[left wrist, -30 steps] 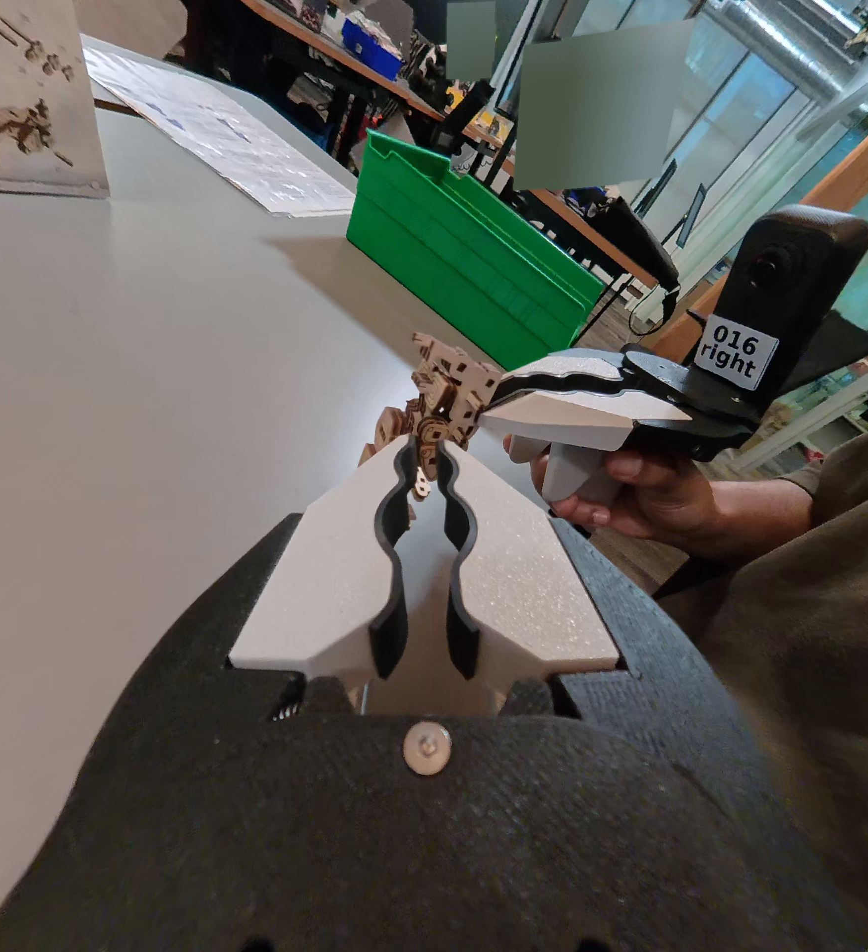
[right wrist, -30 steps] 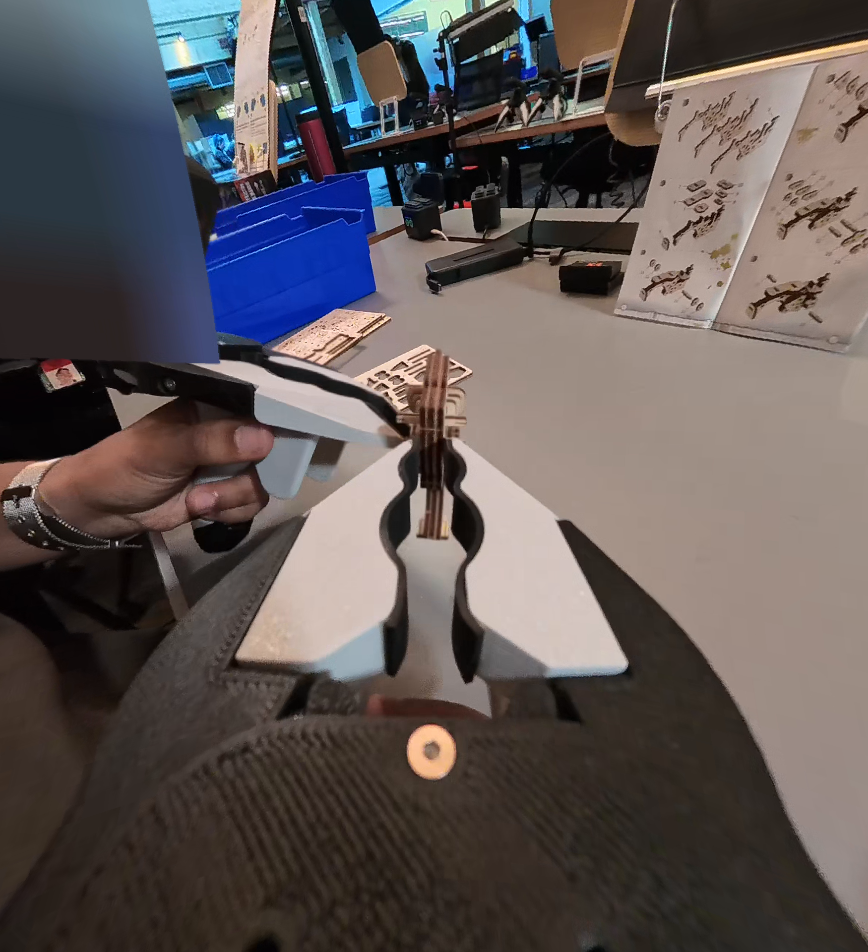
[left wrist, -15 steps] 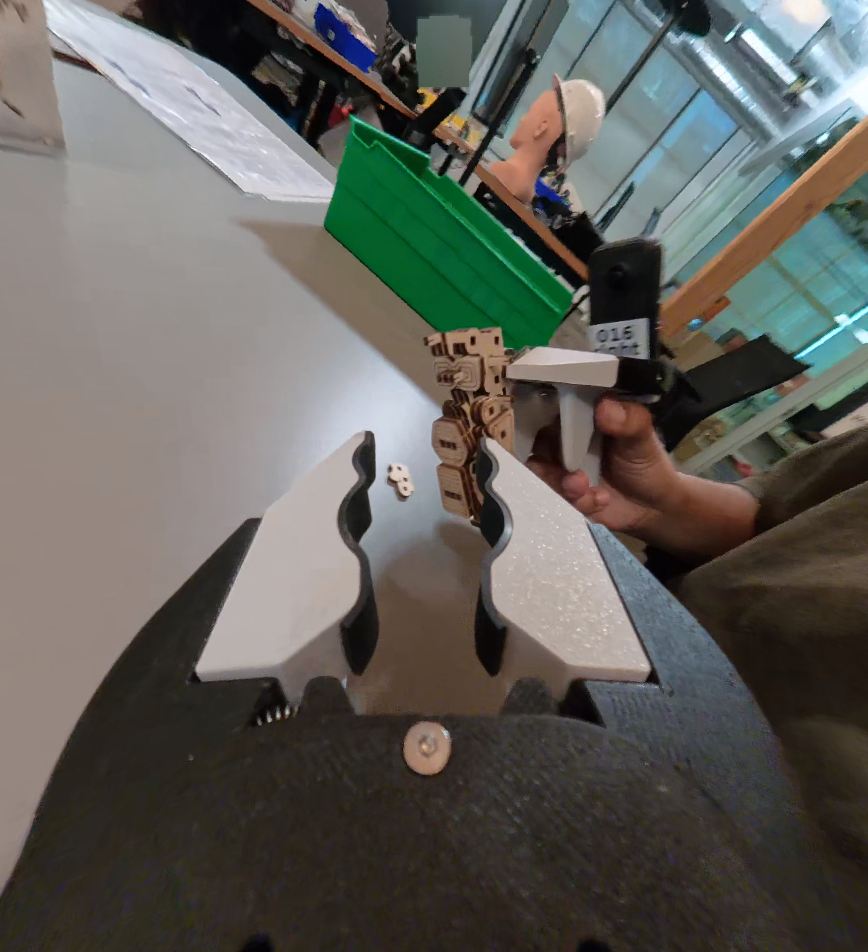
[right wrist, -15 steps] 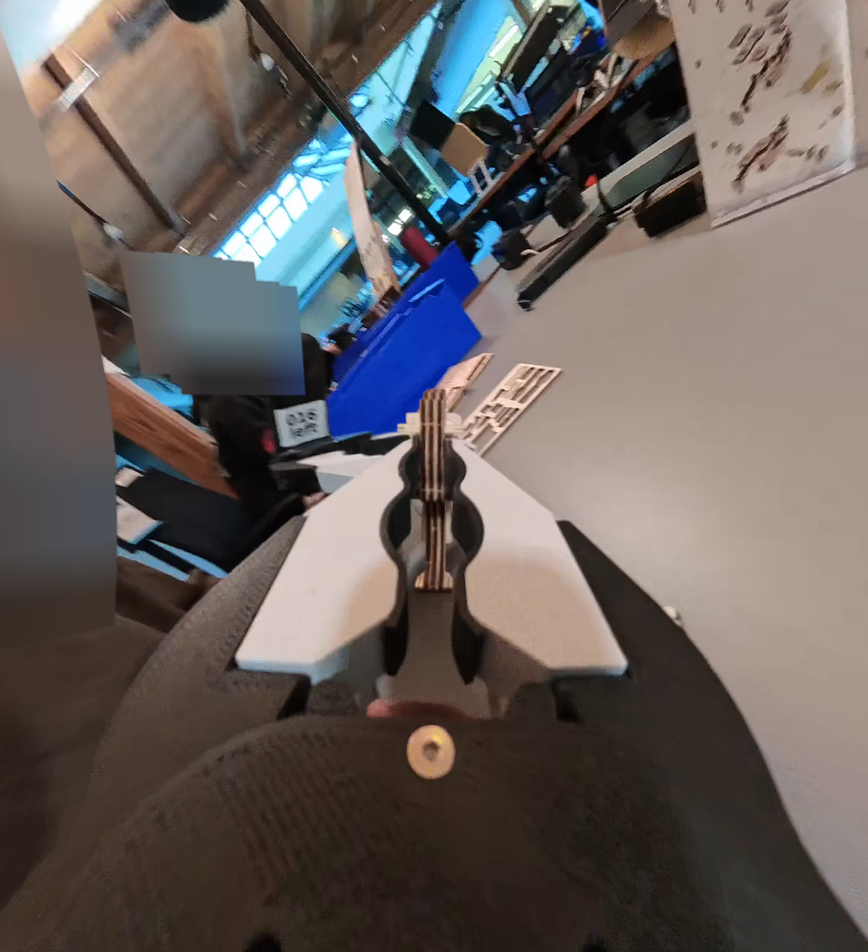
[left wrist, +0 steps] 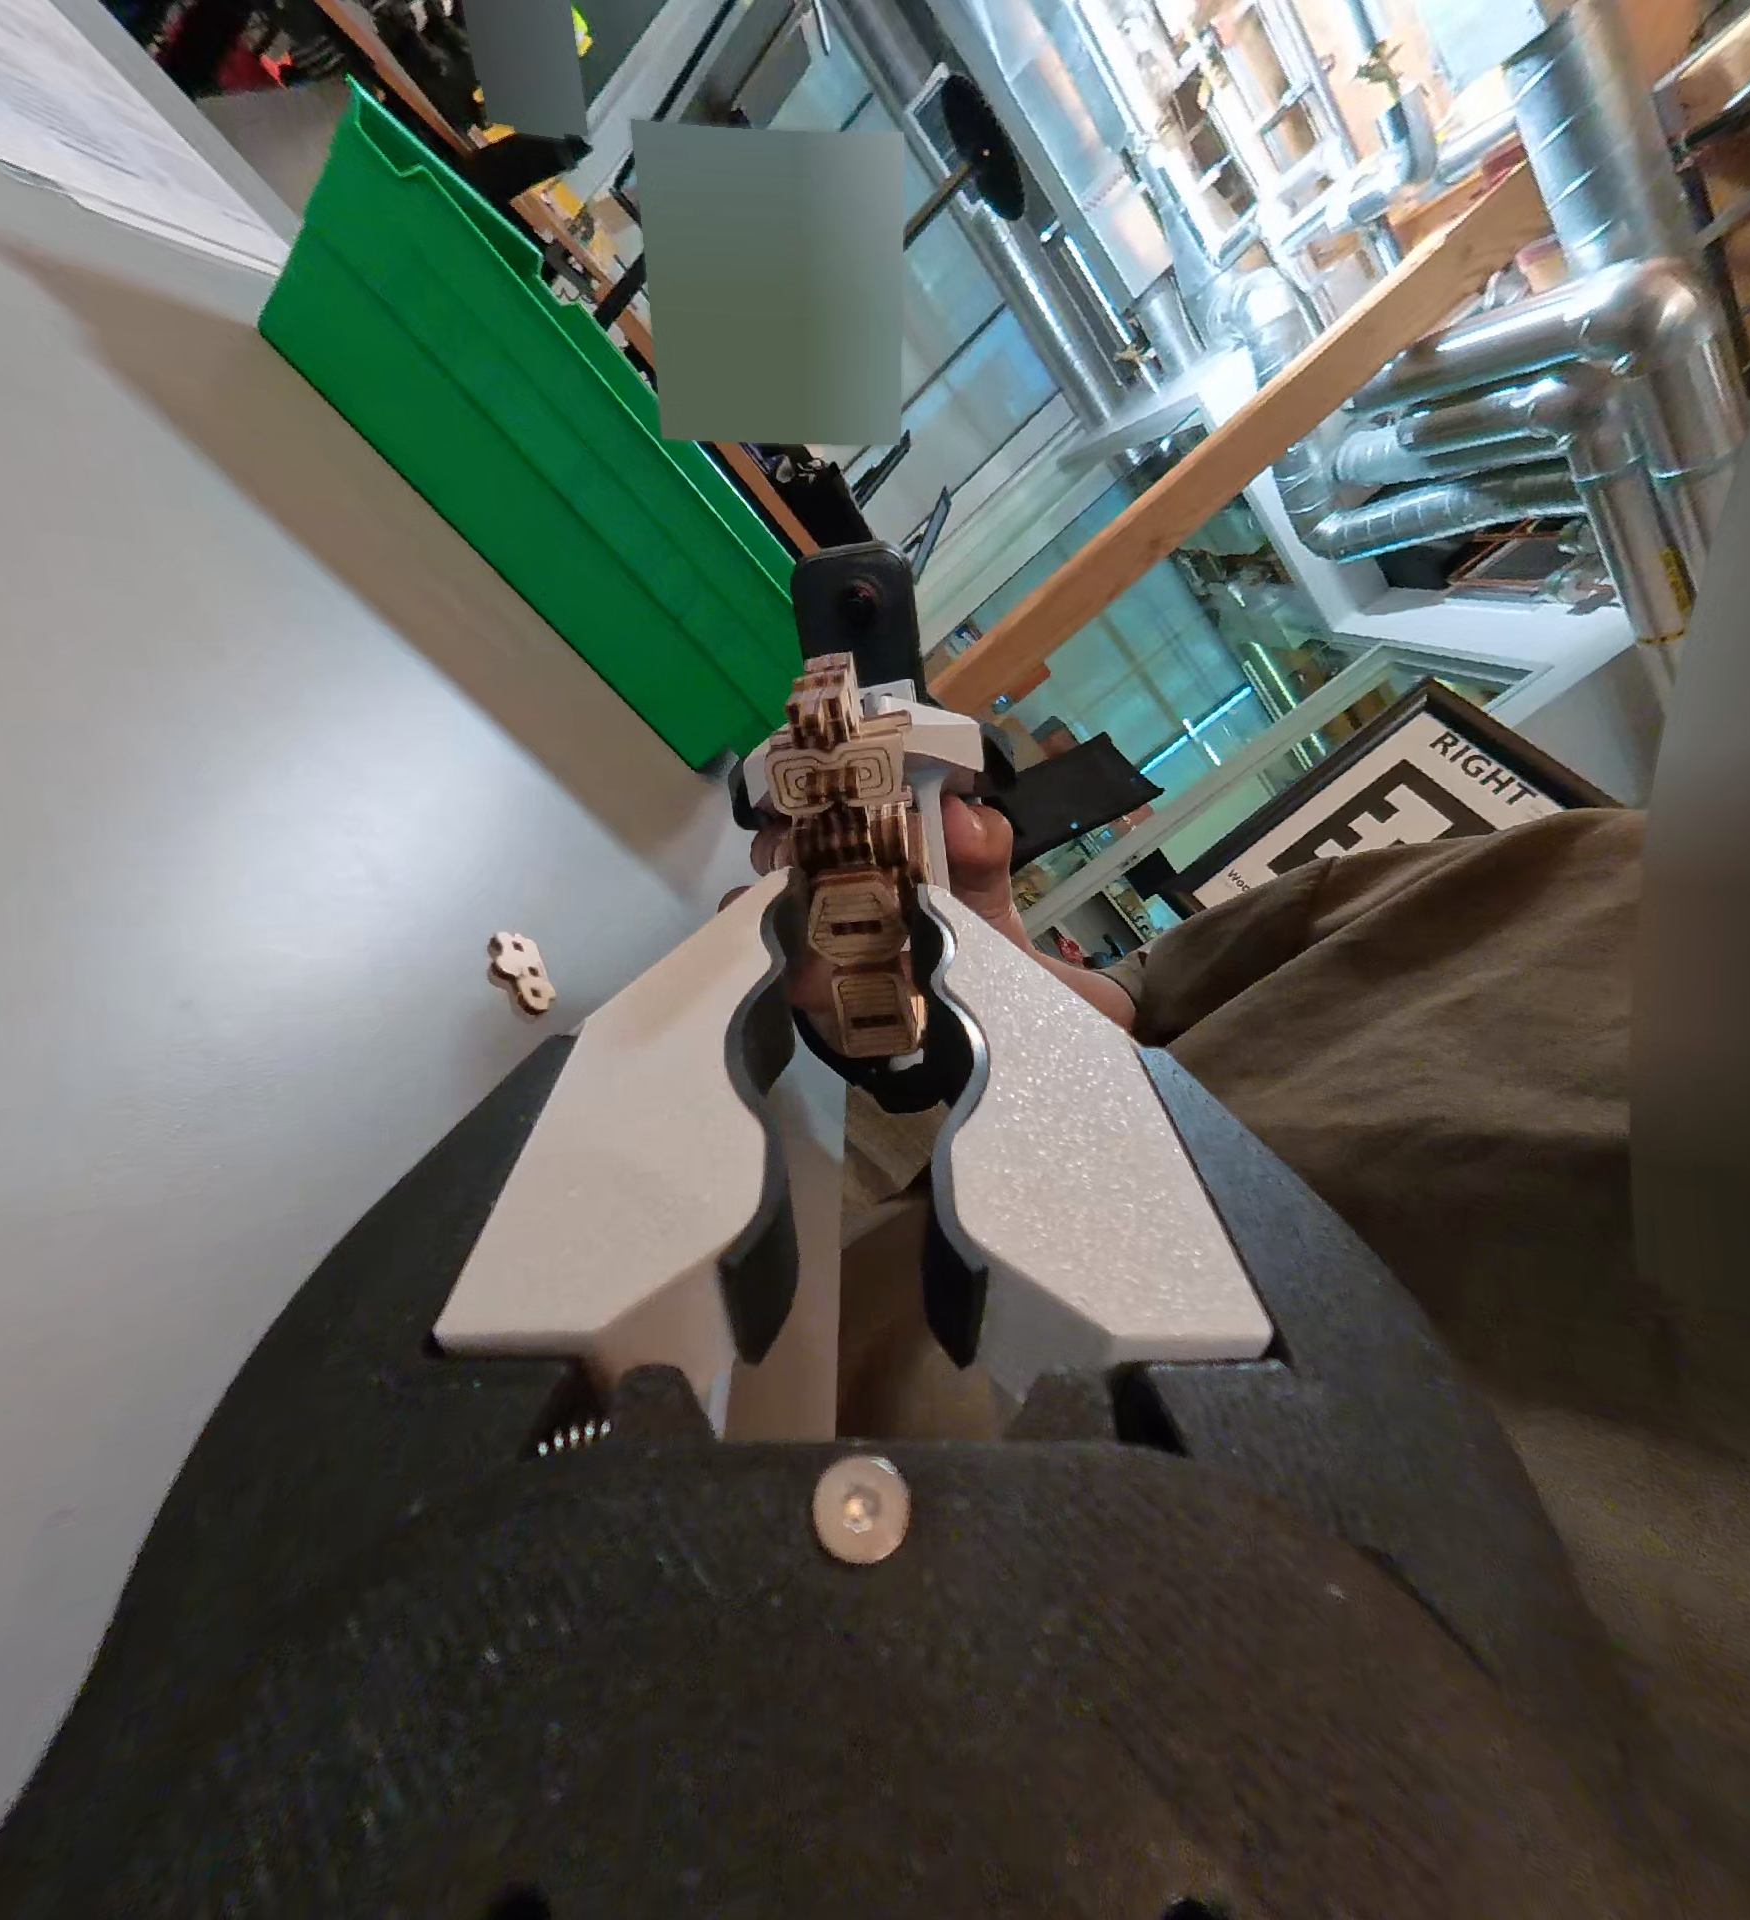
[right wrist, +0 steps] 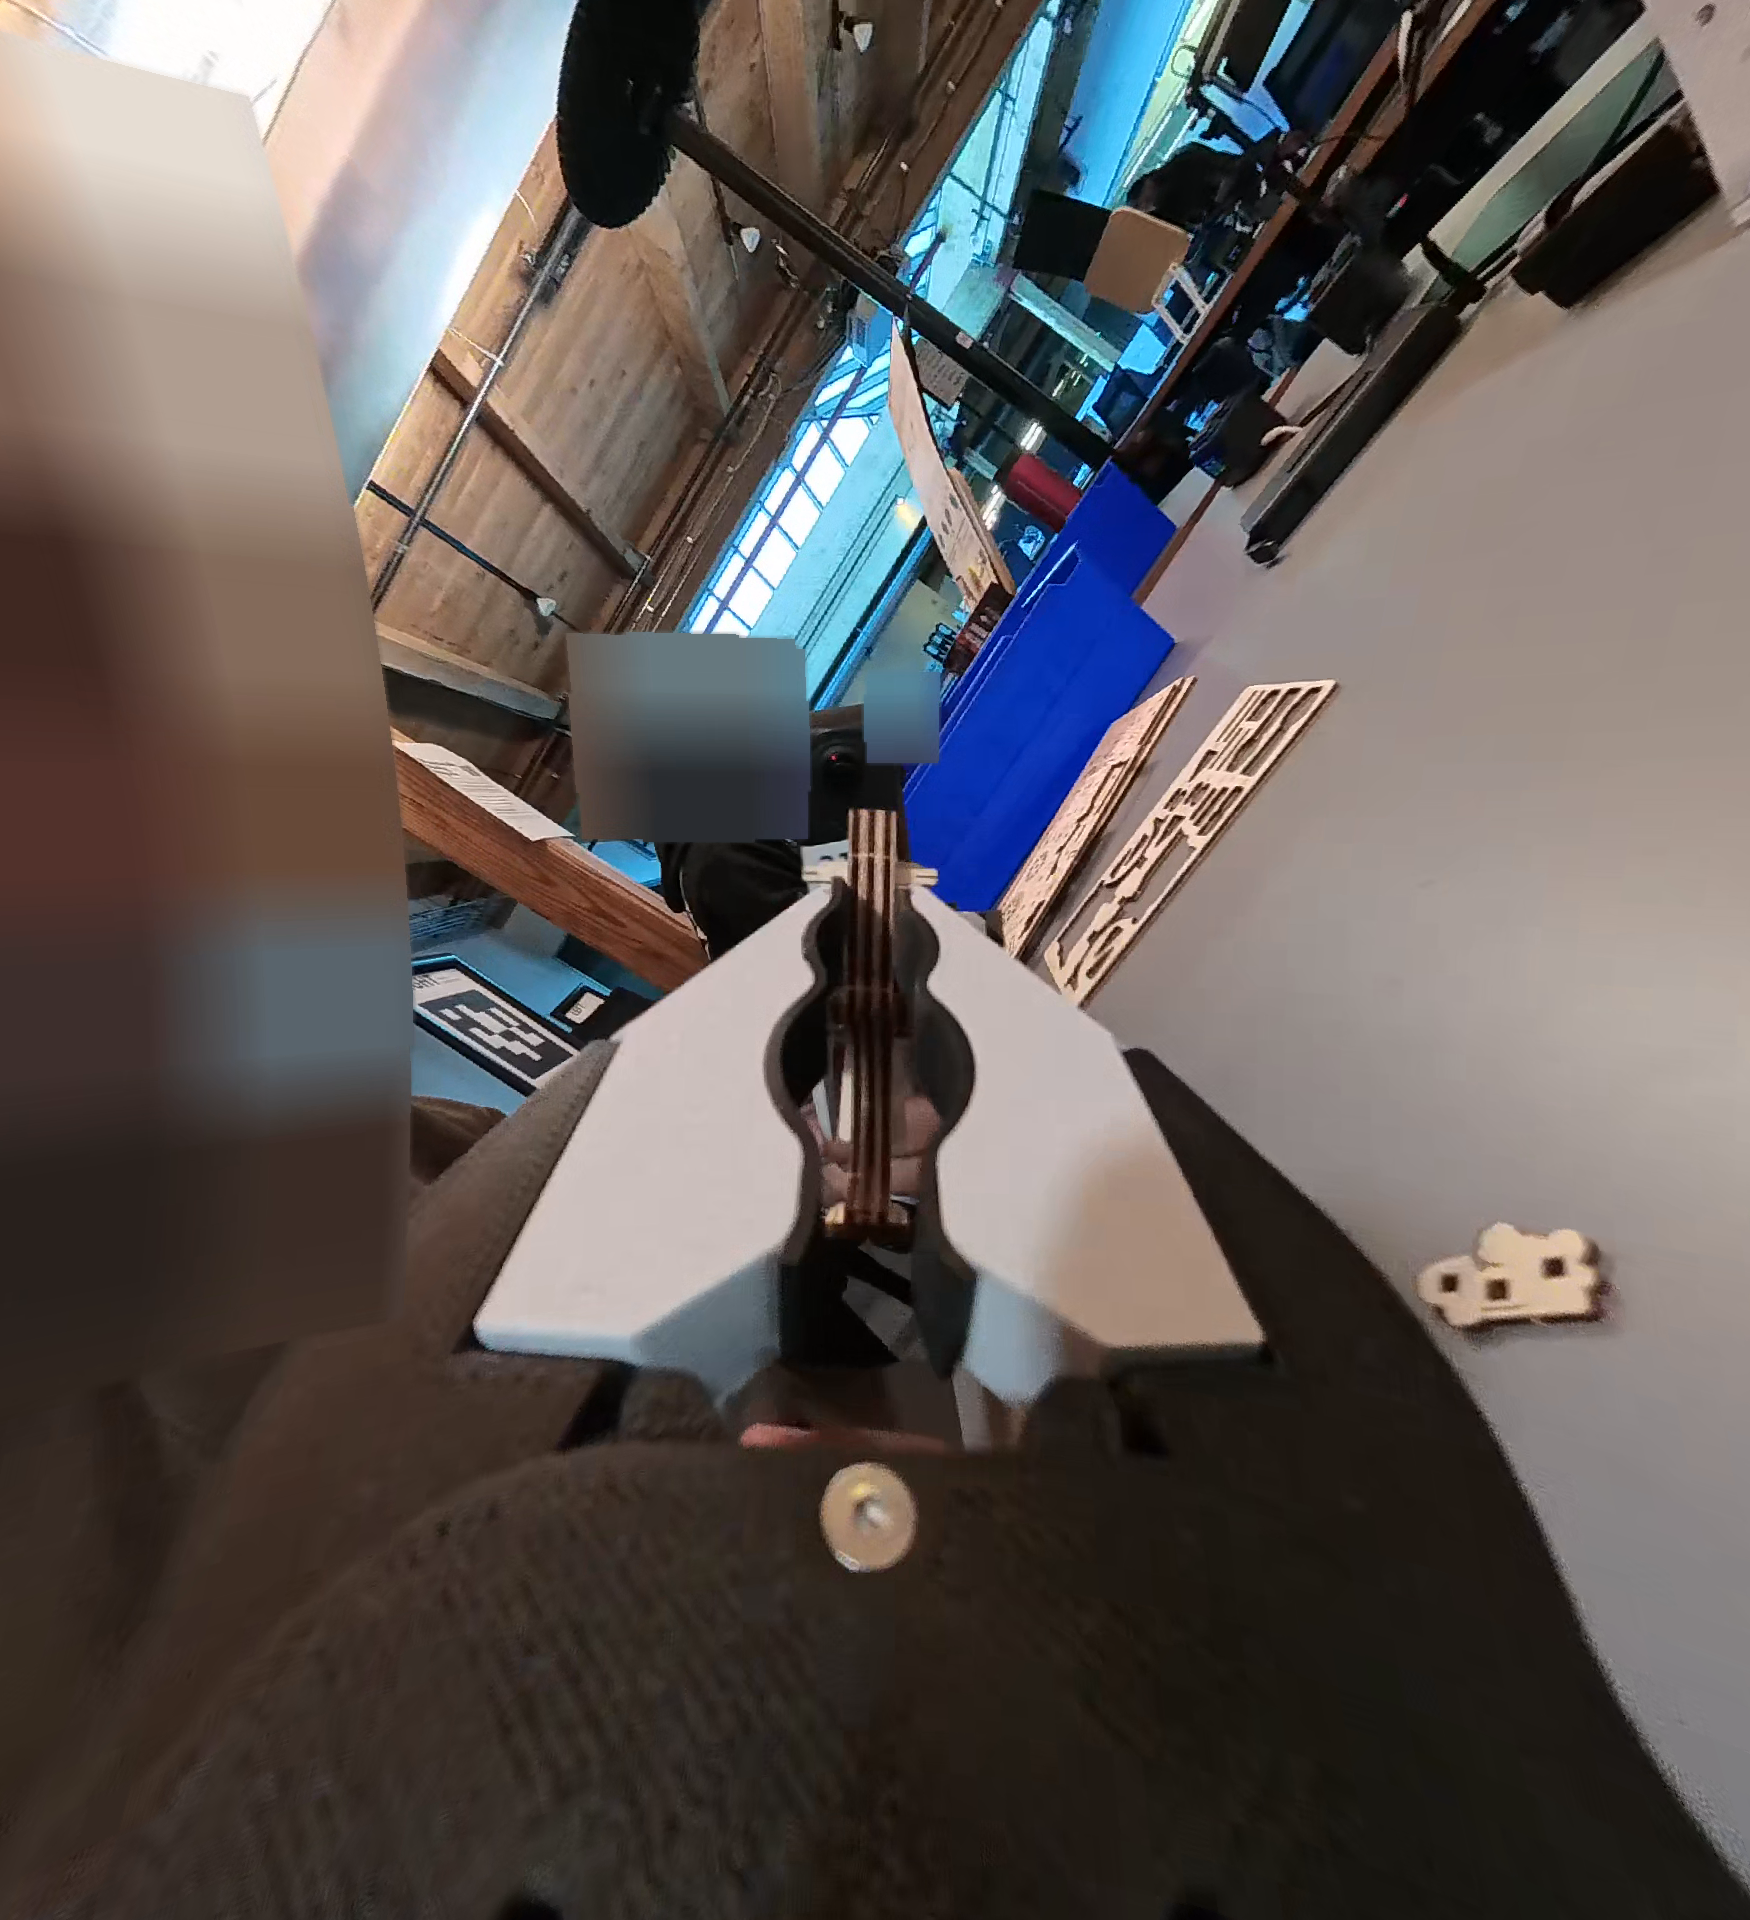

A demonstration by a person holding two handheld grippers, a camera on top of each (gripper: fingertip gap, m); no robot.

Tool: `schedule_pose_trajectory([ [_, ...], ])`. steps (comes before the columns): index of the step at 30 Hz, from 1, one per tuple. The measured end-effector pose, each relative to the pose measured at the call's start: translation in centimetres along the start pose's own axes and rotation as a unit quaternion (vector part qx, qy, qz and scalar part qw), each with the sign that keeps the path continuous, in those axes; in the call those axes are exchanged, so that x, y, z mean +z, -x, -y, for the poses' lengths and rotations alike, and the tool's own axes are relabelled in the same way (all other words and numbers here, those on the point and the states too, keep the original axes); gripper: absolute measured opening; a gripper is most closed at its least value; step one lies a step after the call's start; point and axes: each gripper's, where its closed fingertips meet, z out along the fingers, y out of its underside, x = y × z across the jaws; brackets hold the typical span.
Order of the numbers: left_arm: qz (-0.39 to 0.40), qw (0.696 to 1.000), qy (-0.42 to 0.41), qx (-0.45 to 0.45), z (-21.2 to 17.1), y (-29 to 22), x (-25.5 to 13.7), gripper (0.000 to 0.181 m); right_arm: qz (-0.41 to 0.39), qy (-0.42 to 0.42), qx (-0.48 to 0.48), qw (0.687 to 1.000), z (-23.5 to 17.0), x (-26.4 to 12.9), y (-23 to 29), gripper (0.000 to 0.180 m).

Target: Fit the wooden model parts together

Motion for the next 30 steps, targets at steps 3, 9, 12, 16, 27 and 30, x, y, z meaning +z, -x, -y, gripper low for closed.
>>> schedule_pose_trajectory([
  [3, 0.015, 1.000, -0.012, 0.003, 0.5, 0.4, -0.3, 0.015, -0.016, 0.006, -0.005, 1.000, 0.0, -0.1, -0.7, 0.007],
  [9, 0.045, 0.998, -0.041, -0.007, 1.5, 1.7, -1.2, 0.015, -0.061, 0.011, -0.049, 0.997, 0.4, -0.4, -1.6, 0.022],
  [12, 0.081, 0.995, -0.051, -0.005, 1.8, 2.7, -1.7, 0.015, -0.121, 0.025, -0.137, 0.983, 0.4, -0.6, -2.4, 0.025],
  [16, 0.136, 0.989, -0.054, 0.003, 1.8, 4.2, -2.3, 0.015, -0.222, 0.081, -0.376, 0.896, -0.1, -0.3, -2.5, 0.027],
  [27, 0.170, 0.984, -0.050, 0.028, 1.4, 4.2, -1.9, 0.015, -0.263, 0.140, -0.538, 0.788, -3.0, 1.1, -2.3, 0.018],
  [30, 0.166, 0.984, -0.049, 0.028, 1.3, 4.0, -1.7, 0.015, -0.263, 0.138, -0.514, 0.805, -3.1, 1.3, -2.5, 0.022],
])
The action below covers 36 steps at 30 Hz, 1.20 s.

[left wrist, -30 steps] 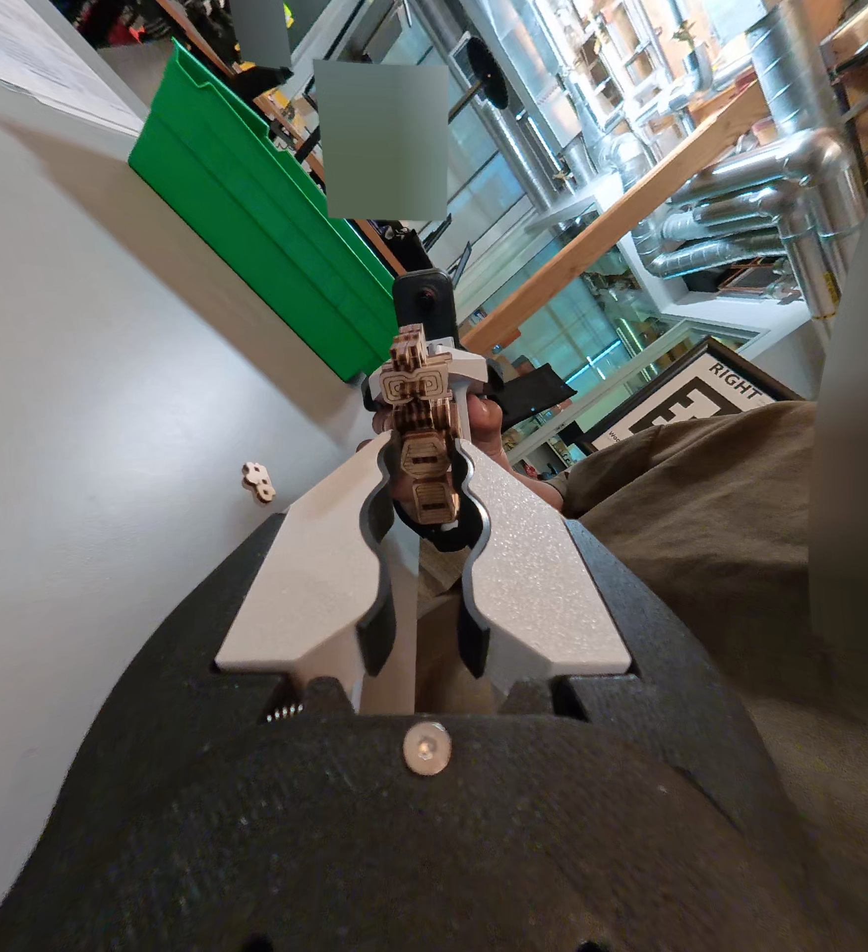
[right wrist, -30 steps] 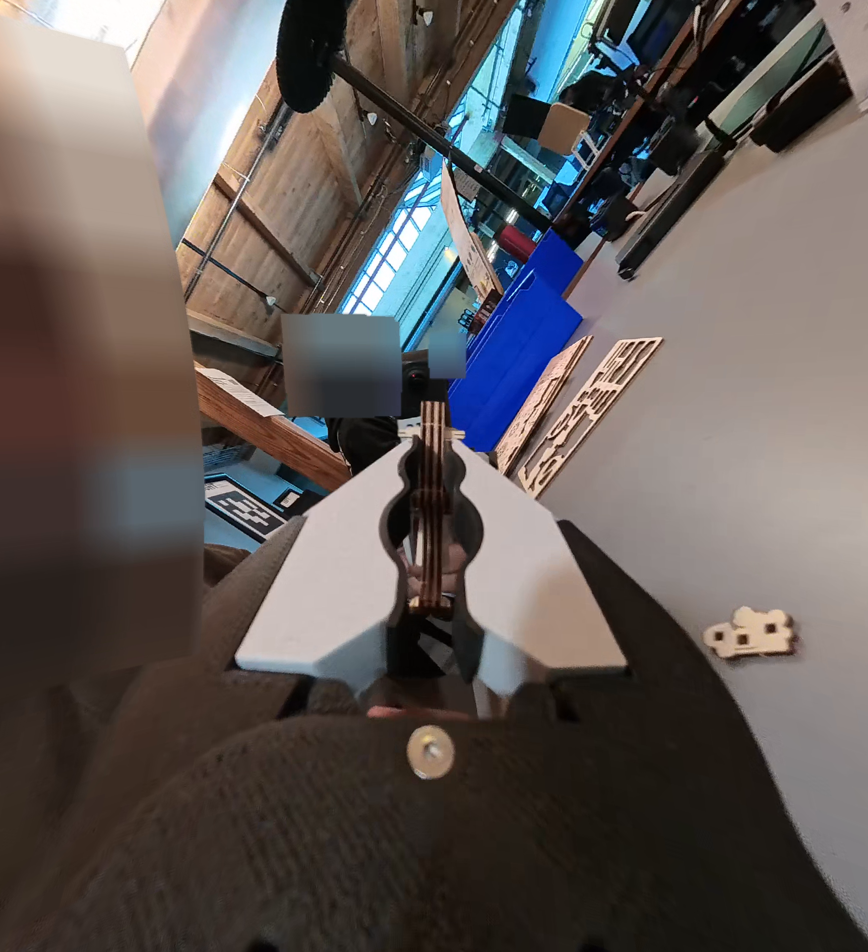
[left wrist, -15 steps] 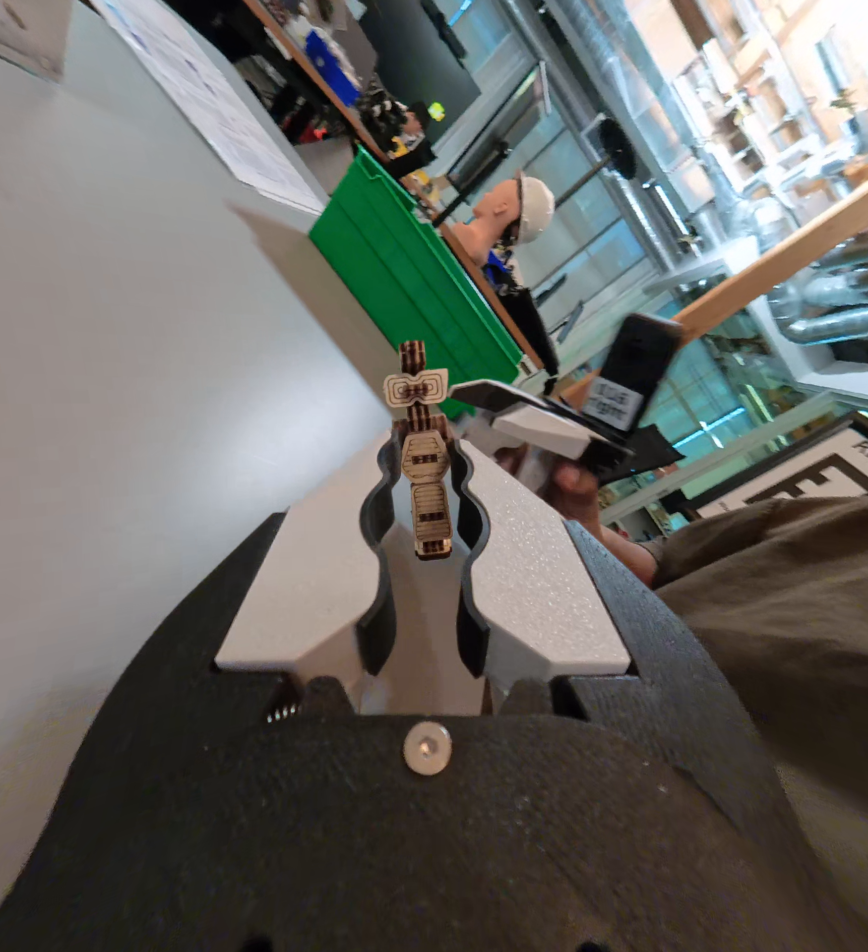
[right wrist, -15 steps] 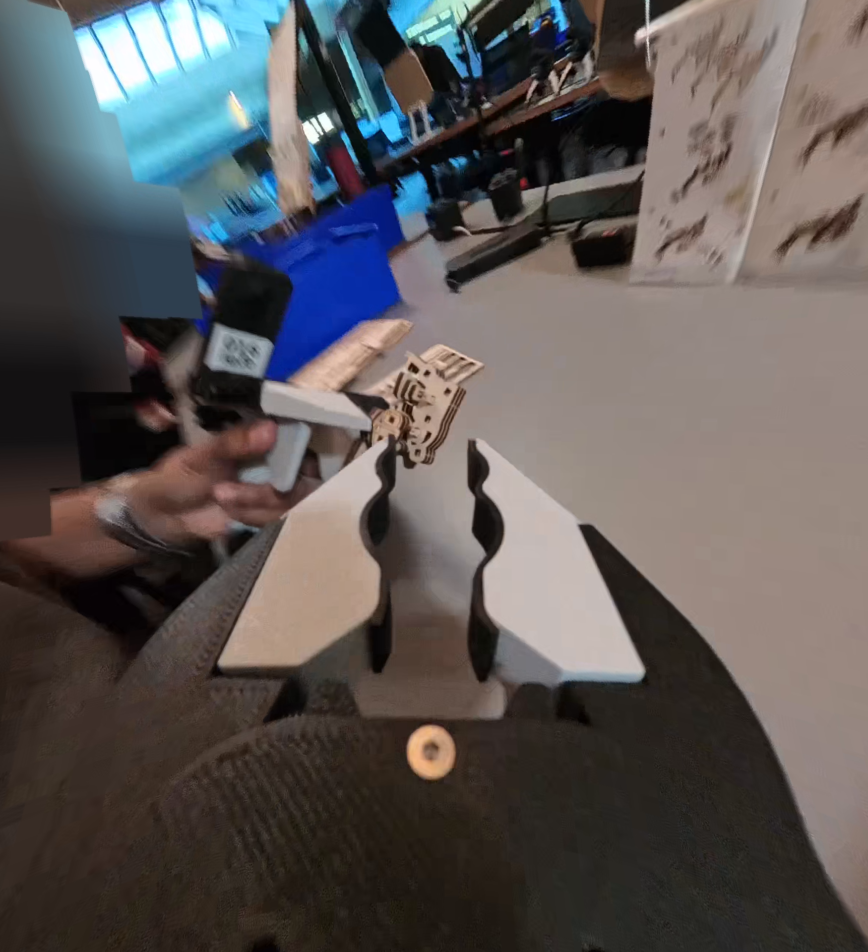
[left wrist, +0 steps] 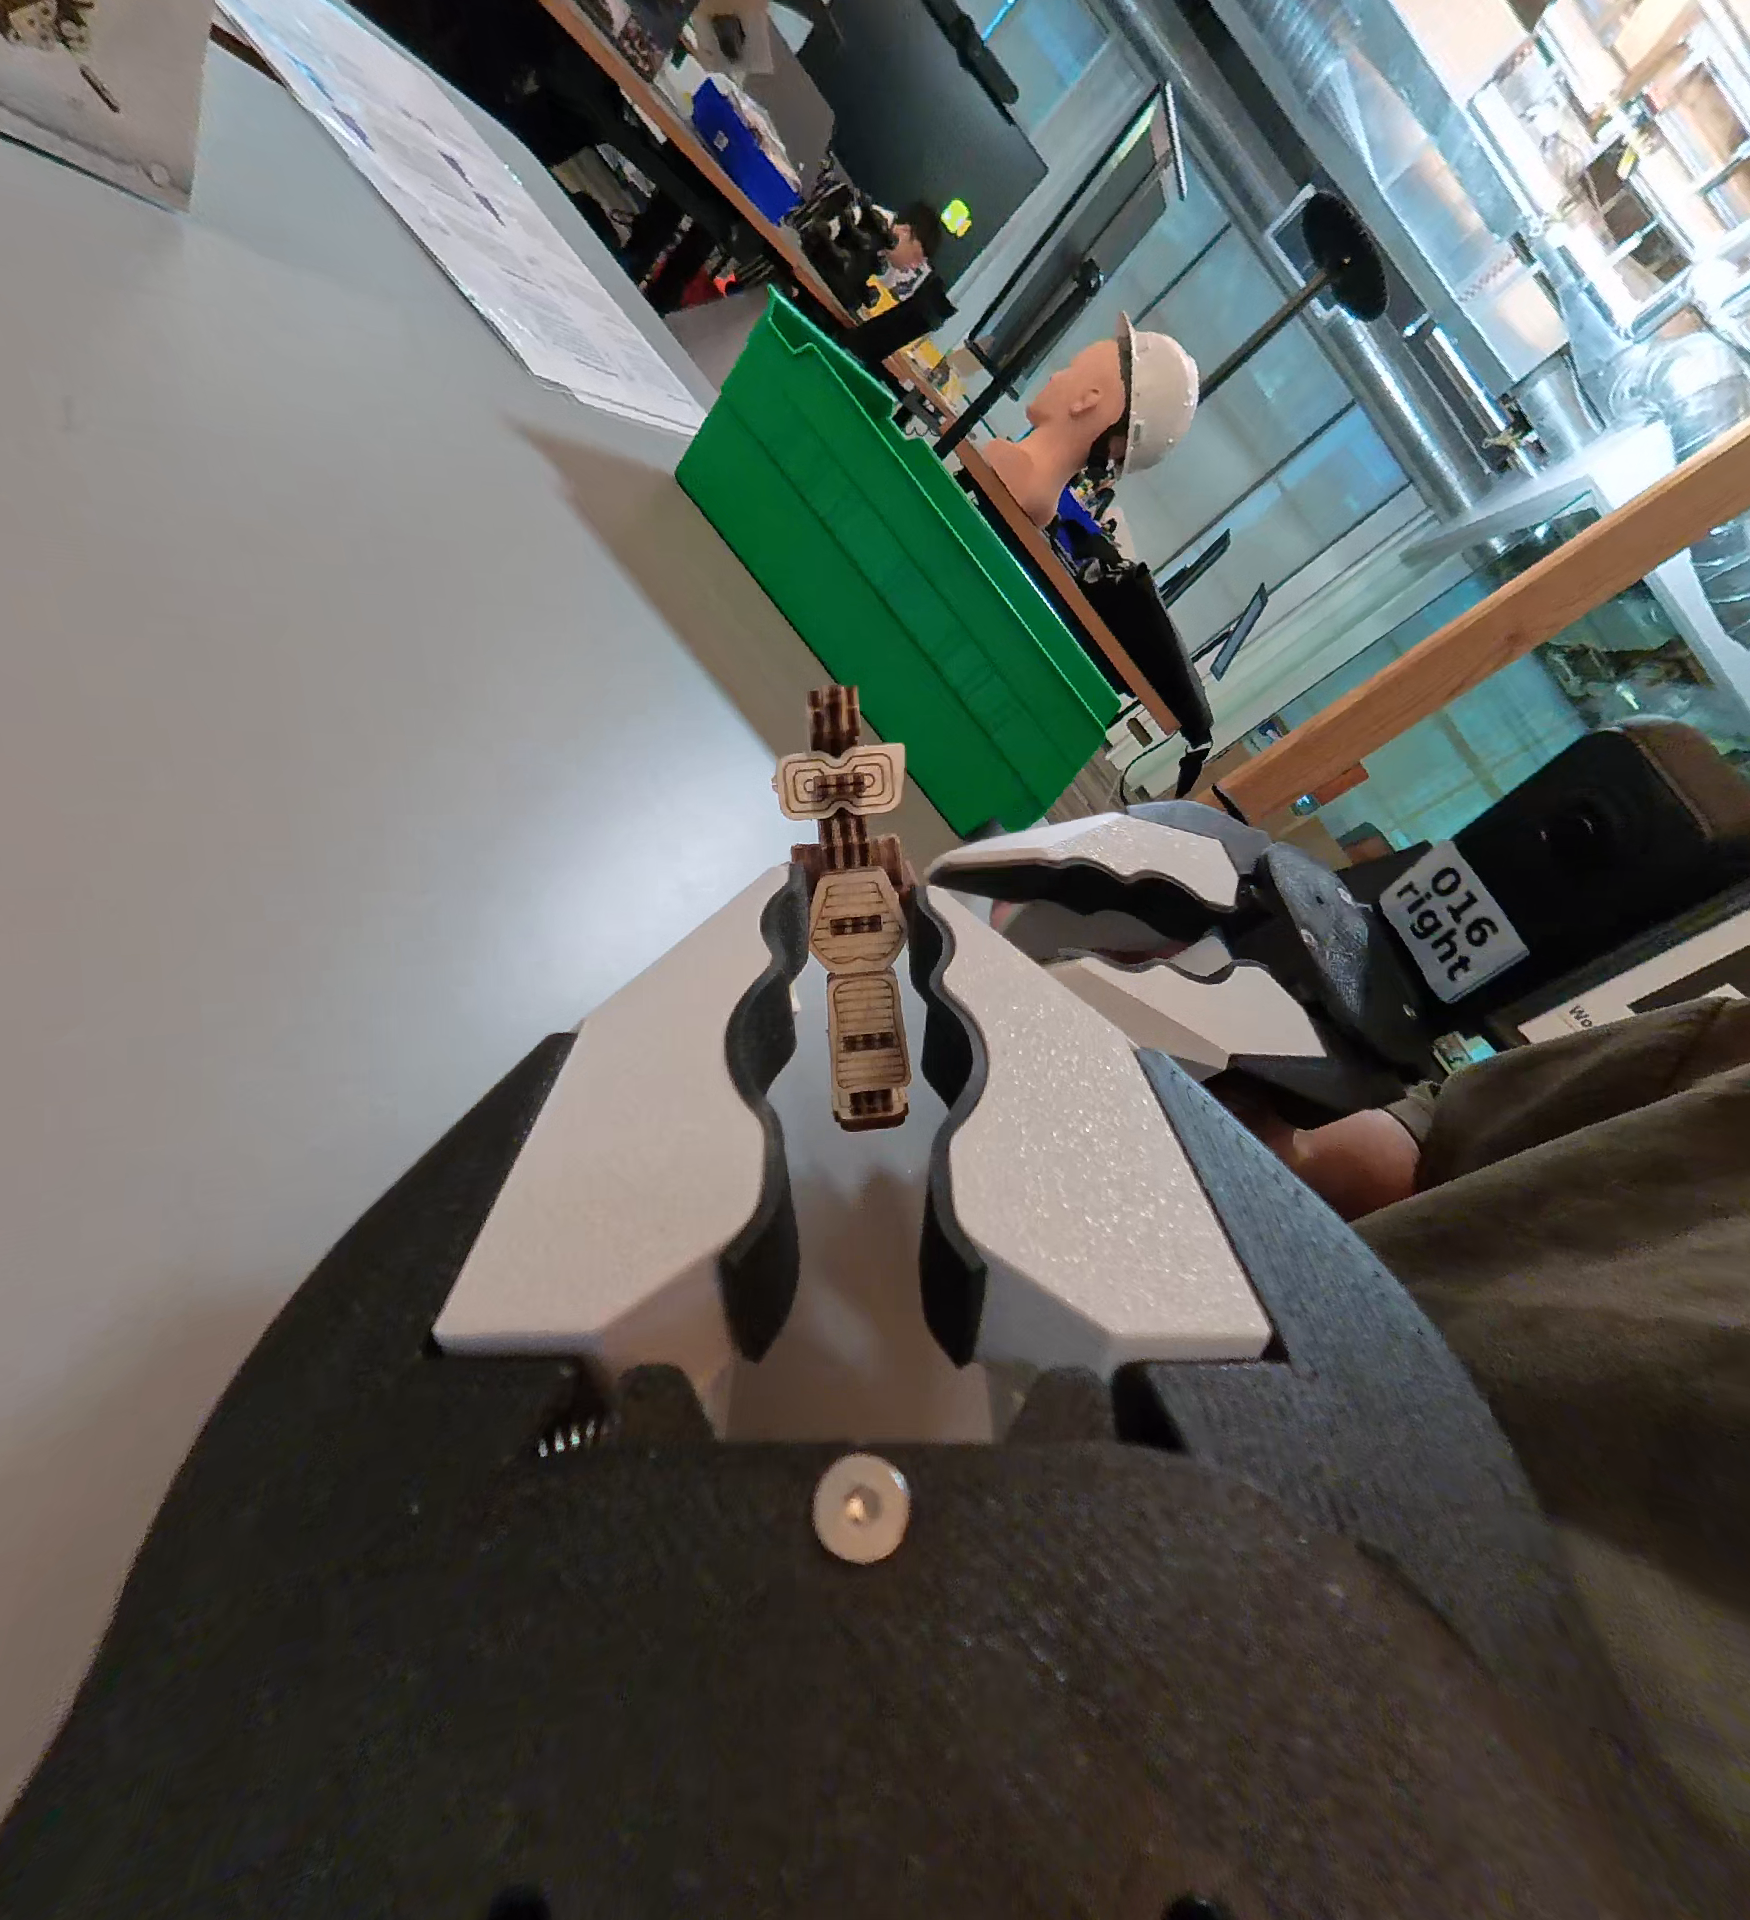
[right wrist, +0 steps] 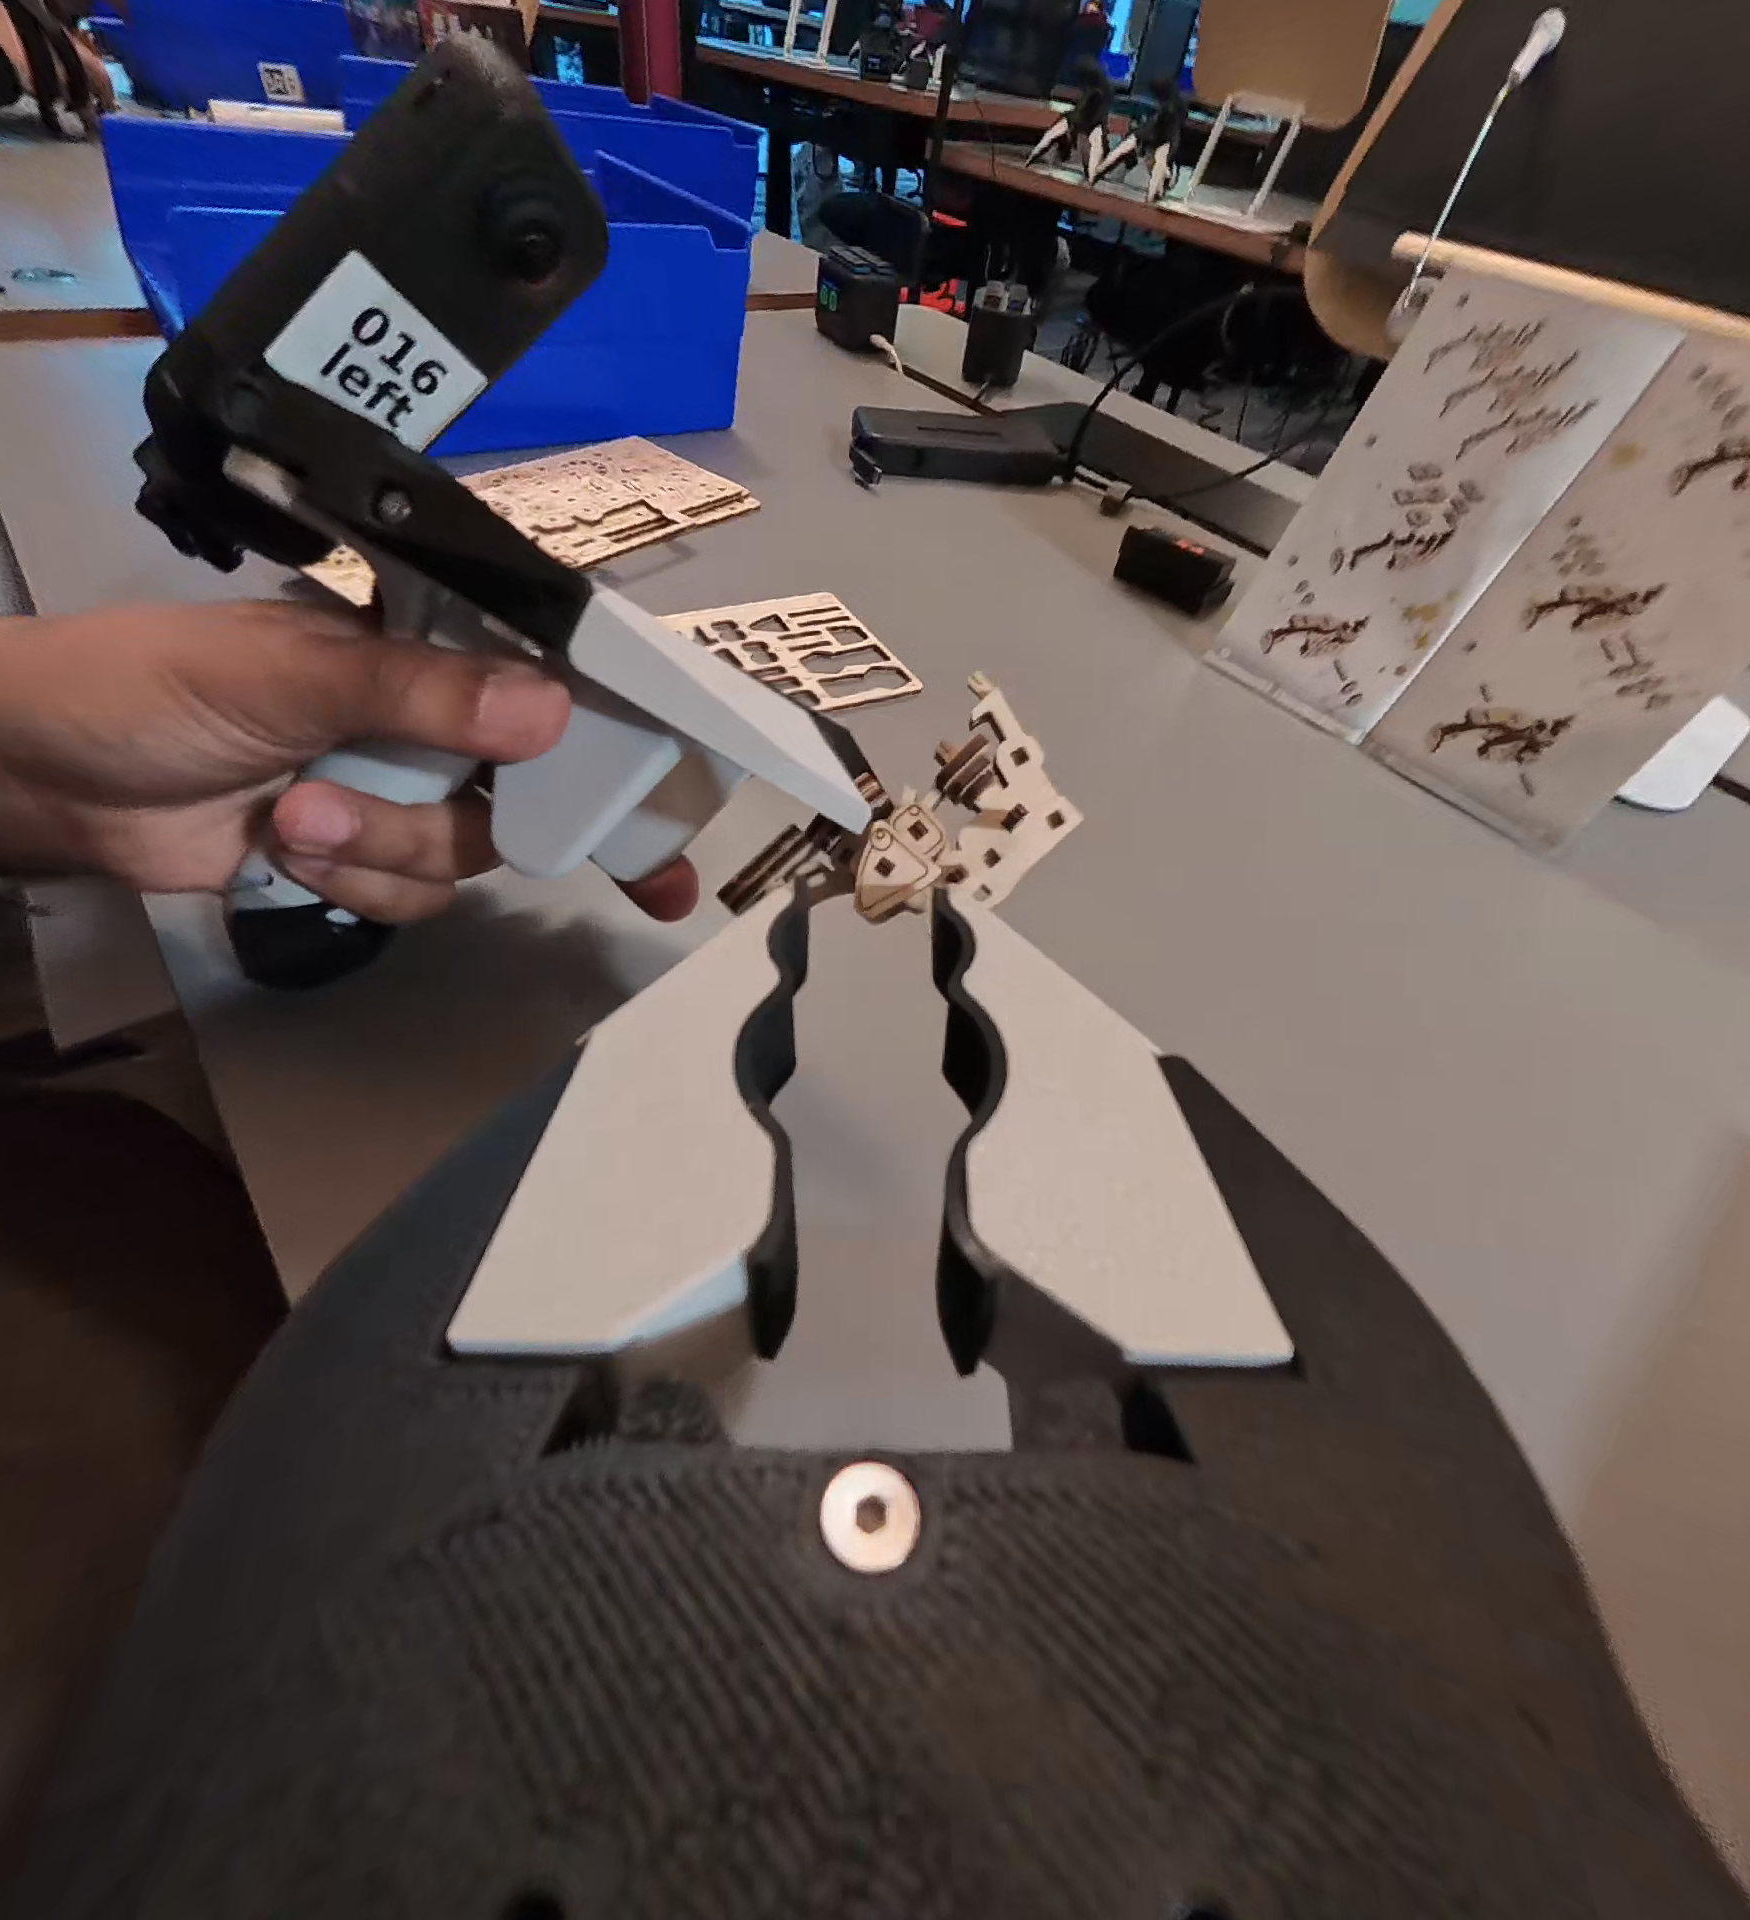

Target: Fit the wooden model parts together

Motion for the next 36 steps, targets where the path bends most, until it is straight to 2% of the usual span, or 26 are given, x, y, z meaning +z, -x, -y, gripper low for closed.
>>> schedule_pose_trajectory([
  [5, -0.008, 1.000, 0.002, -0.010, -0.3, -0.3, 0.2, 0.015, 0.000, 0.007, 0.006, 1.000, -0.2, 0.2, 0.1, 0.021],
  [9, -0.014, 1.000, 0.006, -0.015, -0.4, -0.4, 0.2, 0.015, -0.011, 0.007, -0.008, 1.000, -0.2, 0.1, -0.3, 0.012],
  [27, -0.007, 0.999, 0.028, 0.017, -1.0, -0.5, 0.4, 0.015, -0.009, 0.023, -0.057, 0.998, -0.8, -0.1, -0.3, 0.013],
  [36, -0.011, 0.998, 0.051, 0.035, -1.6, -0.8, 0.6, 0.015, 0.025, 0.024, -0.101, 0.994, -1.2, -0.6, -0.2, 0.012],
])
